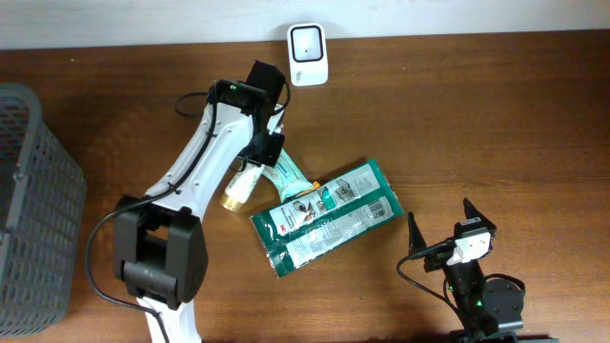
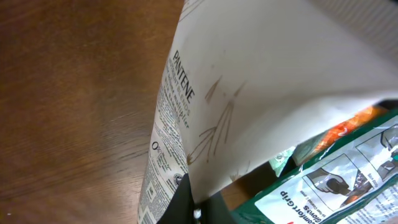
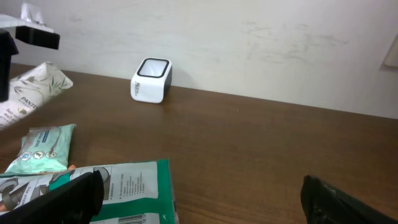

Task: Scan the item barcode
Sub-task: 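Pull white Pantene tube from basket with left gripper, set on table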

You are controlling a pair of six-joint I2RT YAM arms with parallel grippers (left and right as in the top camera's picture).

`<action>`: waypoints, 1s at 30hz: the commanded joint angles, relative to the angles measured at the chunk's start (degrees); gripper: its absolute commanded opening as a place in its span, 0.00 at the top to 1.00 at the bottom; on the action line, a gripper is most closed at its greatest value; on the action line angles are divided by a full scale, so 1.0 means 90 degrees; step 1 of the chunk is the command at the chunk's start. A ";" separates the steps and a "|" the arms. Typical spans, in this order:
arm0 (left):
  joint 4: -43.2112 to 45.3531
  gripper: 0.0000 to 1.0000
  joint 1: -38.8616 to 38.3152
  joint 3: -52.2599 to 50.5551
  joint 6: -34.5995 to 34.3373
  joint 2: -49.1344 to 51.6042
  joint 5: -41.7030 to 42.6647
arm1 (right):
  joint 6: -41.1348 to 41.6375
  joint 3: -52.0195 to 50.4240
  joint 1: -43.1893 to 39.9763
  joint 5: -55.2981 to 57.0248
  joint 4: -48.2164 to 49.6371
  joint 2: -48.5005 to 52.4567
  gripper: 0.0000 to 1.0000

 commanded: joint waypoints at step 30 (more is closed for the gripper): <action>-0.0260 0.01 0.1273 0.1562 -0.0061 -0.2465 0.0063 | -0.0022 -0.0046 -0.0024 0.0010 -0.0002 -0.0044 0.02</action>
